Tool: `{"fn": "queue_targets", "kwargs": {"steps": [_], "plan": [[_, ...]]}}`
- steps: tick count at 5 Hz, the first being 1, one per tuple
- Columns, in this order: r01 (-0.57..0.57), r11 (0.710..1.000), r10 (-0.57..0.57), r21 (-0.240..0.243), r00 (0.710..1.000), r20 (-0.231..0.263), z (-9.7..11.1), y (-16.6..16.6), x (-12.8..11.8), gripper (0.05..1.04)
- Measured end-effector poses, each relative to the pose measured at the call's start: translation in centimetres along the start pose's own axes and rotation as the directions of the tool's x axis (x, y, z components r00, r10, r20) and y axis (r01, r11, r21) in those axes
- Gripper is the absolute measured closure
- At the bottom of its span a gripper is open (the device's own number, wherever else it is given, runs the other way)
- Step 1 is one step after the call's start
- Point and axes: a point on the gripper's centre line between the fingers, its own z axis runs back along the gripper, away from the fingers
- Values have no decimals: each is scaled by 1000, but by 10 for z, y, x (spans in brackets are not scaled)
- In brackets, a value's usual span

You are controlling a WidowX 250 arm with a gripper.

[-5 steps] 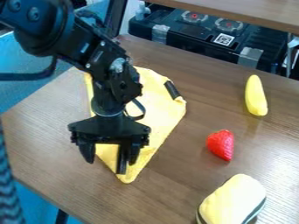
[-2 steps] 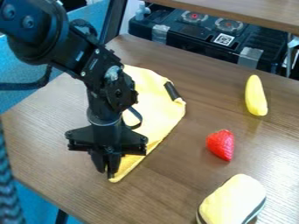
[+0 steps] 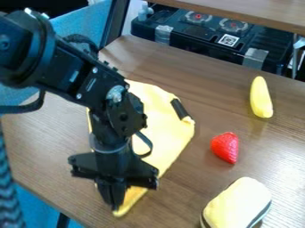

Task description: Folded the cloth then moved it acros the table

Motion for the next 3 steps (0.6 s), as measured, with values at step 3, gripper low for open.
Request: {"fn": "queue_targets", "kwargs": {"steps": [3], "plan": [[-136, 973, 142, -186, 990, 19, 54, 34, 32, 1033]]}}
